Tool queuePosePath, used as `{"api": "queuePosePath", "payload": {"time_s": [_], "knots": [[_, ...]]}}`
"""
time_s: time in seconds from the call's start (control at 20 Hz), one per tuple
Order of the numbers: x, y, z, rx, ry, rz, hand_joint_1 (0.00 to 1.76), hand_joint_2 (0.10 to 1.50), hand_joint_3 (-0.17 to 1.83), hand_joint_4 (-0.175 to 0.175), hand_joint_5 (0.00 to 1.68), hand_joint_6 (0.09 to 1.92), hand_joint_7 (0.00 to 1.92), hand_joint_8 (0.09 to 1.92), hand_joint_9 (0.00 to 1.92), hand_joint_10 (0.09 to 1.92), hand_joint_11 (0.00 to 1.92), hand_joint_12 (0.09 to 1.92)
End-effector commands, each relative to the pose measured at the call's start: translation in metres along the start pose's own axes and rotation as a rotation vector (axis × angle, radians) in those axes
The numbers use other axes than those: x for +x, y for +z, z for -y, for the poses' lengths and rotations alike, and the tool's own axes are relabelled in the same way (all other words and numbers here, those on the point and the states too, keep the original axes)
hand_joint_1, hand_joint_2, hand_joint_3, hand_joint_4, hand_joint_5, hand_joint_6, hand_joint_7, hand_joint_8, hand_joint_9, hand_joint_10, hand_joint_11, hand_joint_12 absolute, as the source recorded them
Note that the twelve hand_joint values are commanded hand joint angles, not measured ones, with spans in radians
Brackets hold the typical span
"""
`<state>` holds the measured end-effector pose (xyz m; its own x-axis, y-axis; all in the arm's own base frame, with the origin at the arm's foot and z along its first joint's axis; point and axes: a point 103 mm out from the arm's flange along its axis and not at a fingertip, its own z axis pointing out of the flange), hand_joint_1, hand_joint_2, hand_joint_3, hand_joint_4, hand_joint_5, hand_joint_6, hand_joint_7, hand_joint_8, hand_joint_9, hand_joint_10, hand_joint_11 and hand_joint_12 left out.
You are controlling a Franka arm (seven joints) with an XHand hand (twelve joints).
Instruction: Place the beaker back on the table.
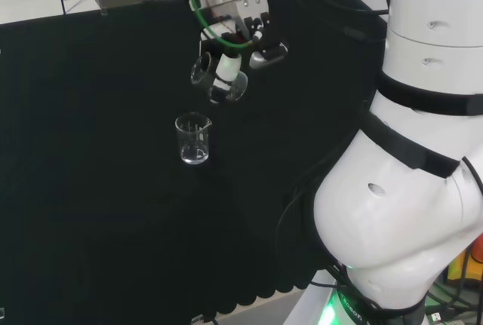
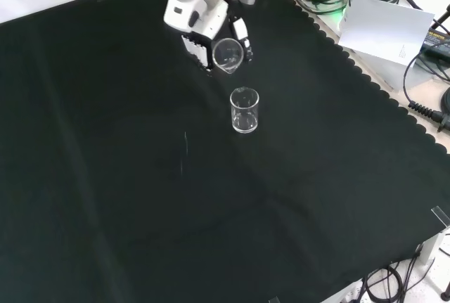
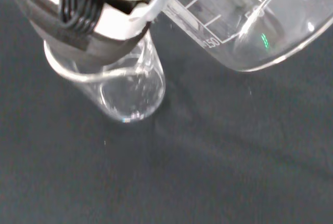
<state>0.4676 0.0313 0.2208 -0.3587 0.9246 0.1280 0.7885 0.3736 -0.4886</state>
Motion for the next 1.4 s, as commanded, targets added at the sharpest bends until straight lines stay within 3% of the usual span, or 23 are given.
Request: {"api": "queuePosePath", "payload": {"time_s": [0.05, 0.35, 0.75, 0.9, 1.4], "knots": [[-0.024, -0.004, -0.019, -0.069, -0.019, -0.058, 1.32, 1.01, -0.17, -0.175, 1.53, 0.09, 1.57, 0.09, 1.73, 0.09, 1.49, 0.61], [-0.053, 0.0, -0.031, -0.183, -0.06, -0.204, 1.32, 1.01, -0.17, -0.175, 1.53, 0.09, 1.57, 0.09, 1.72, 0.09, 1.49, 0.61], [-0.09, 0.016, -0.057, -0.275, -0.104, -0.362, 1.32, 1.01, -0.17, -0.175, 1.53, 0.09, 1.57, 0.09, 1.71, 0.09, 1.47, 0.61], [-0.096, 0.019, -0.066, -0.293, -0.124, -0.387, 1.32, 1.01, -0.17, -0.175, 1.53, 0.09, 1.57, 0.09, 1.71, 0.09, 1.47, 0.61], [-0.098, 0.038, -0.114, -0.34, -0.125, -0.426, 1.32, 1.01, -0.17, -0.175, 1.53, 0.09, 1.57, 0.09, 1.69, 0.09, 1.43, 0.61]]}}
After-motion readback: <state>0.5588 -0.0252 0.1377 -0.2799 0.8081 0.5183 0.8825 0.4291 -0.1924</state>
